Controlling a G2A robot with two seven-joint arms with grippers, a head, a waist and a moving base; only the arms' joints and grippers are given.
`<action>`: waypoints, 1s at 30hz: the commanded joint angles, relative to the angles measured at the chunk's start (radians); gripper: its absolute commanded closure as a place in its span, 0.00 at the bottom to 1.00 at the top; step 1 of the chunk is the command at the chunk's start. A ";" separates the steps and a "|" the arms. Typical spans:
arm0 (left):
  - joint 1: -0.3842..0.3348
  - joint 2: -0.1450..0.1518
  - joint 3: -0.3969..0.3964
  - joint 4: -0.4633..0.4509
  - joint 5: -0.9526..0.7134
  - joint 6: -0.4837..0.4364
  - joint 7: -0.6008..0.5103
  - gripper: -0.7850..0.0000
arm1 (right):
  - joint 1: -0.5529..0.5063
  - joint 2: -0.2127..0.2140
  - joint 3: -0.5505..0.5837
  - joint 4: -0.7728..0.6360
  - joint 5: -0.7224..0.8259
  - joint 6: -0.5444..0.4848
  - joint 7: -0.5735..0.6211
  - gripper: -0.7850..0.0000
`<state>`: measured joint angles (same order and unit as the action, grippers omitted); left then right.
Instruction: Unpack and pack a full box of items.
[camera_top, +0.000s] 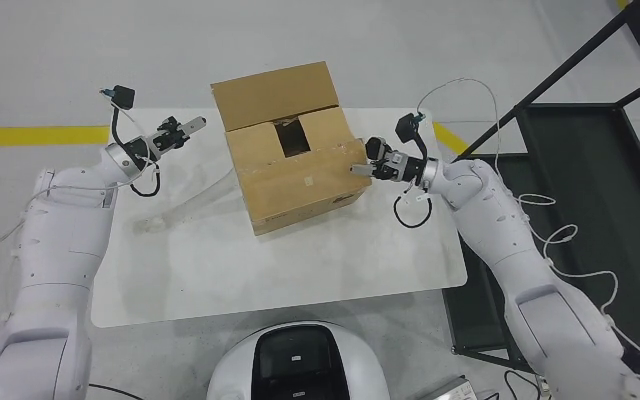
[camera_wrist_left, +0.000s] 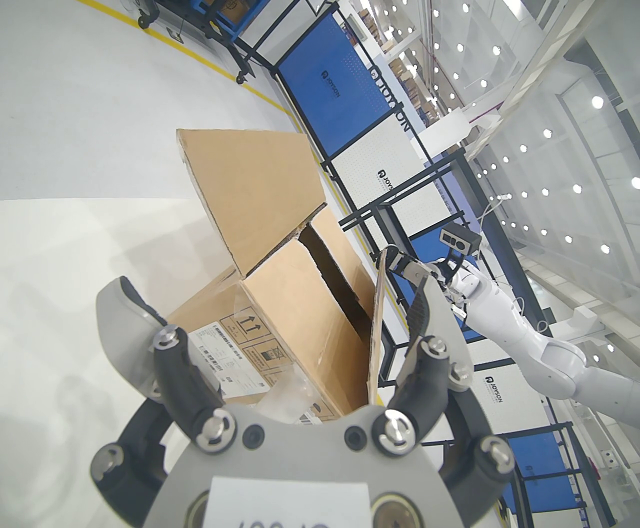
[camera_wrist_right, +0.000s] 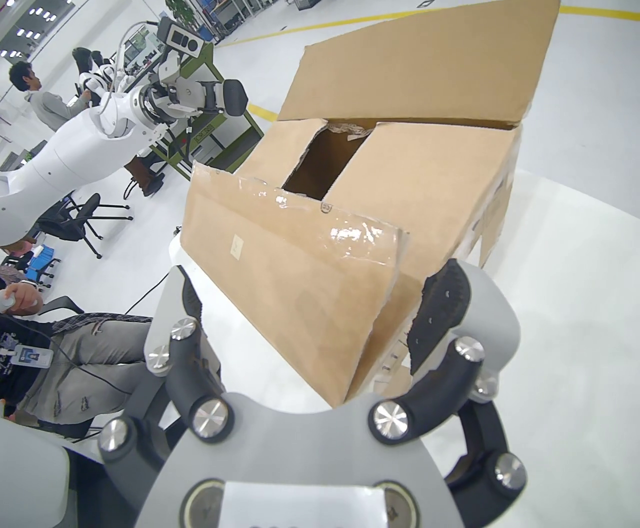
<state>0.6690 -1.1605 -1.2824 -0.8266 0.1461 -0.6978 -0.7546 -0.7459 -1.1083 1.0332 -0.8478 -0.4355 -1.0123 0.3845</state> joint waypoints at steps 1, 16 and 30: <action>0.000 0.000 0.000 0.000 0.000 0.000 0.000 0.00 | 0.008 -0.003 -0.025 0.003 0.004 0.000 -0.008 0.00; 0.000 0.000 0.000 0.000 0.000 0.000 0.000 0.00 | 0.015 0.048 -0.118 -0.023 0.106 0.000 0.035 1.00; 0.000 0.000 0.000 0.000 0.000 0.000 0.000 0.00 | -0.045 0.121 -0.120 -0.117 0.253 0.000 0.045 1.00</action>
<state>0.6691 -1.1605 -1.2824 -0.8266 0.1461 -0.6978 -0.7545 -0.7865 -0.9916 0.9131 -0.9596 -0.1992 -1.0123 0.4247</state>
